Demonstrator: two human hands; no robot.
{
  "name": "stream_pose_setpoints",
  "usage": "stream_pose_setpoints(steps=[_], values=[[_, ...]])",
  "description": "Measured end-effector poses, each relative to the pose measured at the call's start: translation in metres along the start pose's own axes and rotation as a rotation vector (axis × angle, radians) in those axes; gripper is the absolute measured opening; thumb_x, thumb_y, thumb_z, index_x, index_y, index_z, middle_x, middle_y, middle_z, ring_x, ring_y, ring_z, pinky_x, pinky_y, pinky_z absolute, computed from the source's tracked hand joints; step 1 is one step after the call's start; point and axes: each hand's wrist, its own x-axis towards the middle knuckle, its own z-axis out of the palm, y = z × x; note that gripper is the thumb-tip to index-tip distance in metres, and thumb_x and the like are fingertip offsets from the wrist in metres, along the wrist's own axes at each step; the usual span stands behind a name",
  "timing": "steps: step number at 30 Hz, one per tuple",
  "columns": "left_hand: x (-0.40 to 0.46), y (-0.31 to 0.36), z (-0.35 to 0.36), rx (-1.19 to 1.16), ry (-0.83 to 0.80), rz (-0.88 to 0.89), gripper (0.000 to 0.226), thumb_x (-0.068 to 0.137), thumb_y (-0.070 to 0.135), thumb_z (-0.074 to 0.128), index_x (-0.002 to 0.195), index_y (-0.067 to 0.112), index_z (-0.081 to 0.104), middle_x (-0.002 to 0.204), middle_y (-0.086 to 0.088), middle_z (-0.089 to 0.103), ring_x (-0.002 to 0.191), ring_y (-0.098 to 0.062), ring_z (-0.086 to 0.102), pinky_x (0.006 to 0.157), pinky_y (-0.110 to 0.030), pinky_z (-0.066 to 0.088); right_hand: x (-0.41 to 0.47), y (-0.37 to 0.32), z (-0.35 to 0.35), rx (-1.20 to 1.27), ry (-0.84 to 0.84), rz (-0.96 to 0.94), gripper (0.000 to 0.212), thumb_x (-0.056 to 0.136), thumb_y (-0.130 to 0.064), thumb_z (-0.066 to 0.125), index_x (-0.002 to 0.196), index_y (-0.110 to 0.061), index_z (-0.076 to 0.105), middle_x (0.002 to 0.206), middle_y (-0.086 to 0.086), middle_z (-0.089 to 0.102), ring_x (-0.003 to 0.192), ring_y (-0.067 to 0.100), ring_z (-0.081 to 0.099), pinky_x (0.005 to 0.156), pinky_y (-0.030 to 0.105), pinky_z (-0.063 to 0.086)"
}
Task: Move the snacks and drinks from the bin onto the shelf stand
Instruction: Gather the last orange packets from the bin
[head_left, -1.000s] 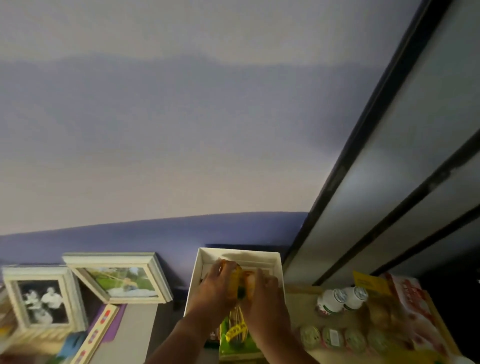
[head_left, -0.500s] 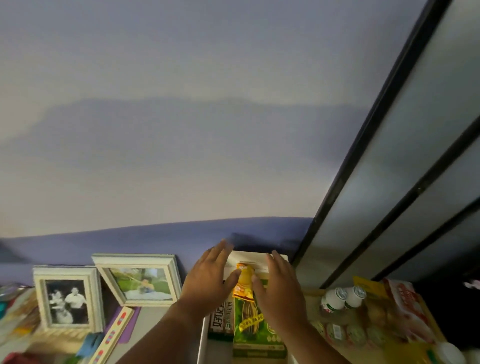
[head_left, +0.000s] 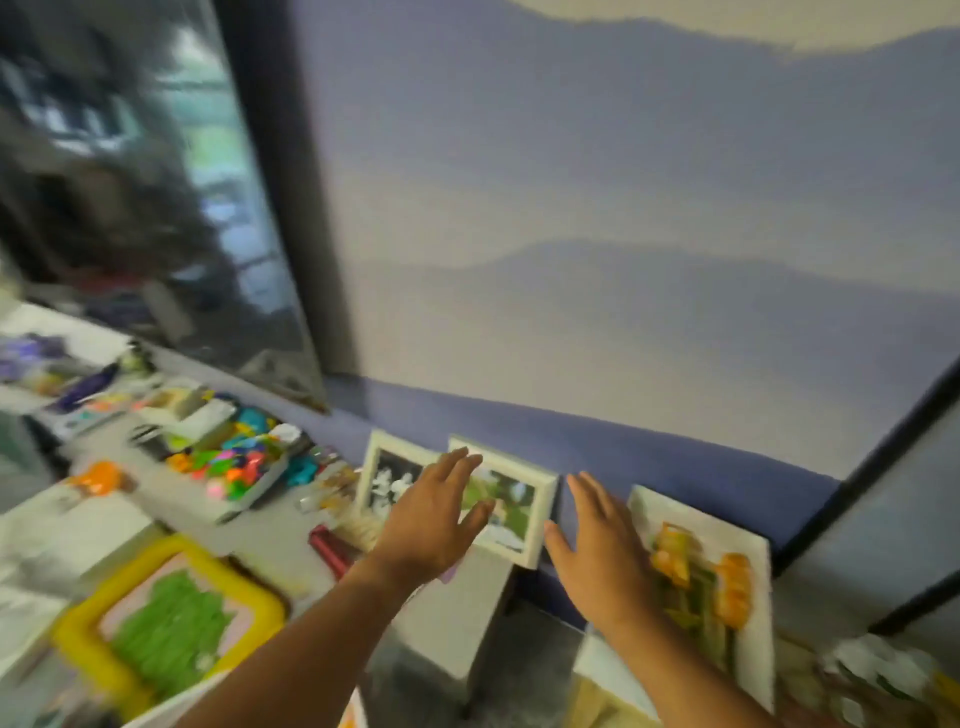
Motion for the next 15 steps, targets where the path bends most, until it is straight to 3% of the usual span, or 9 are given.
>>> stream_pose_setpoints(steps=[5,7,15], values=[[-0.11,-0.081,-0.075,0.034,0.077,-0.177,0.063,0.092,0.06,0.045,0.147,0.029,0.043,0.153,0.004,0.042,0.133,-0.02,0.049,0.107,-0.036,0.044,-0.051,-0.109,0.048,0.069,-0.105,-0.18,0.071,0.099,-0.049,0.055,0.158,-0.018,0.032,0.165,0.002,0.031,0.151,0.024,0.028,0.122,0.04,0.032],[-0.149,-0.109,-0.104,0.063,0.112,-0.228,0.062,0.094,0.059,0.047,0.147,0.027,0.043,0.153,0.003,0.043,0.136,-0.019,0.046,0.109,-0.034,0.042,-0.068,-0.151,0.065,0.081,-0.129,-0.236,0.07,0.099,-0.048,0.056,0.157,-0.017,0.034,0.164,0.003,0.033,0.15,0.023,0.029,0.121,0.038,0.031],[-0.293,-0.226,-0.197,0.083,0.12,-0.387,0.085,0.083,0.078,0.022,0.148,0.027,0.043,0.152,0.003,0.044,0.137,-0.018,0.044,0.109,-0.034,0.039,-0.138,-0.292,0.138,0.032,-0.207,-0.354,0.067,0.1,-0.05,0.051,0.157,-0.019,0.034,0.161,0.001,0.036,0.146,0.022,0.033,0.119,0.035,0.032]])
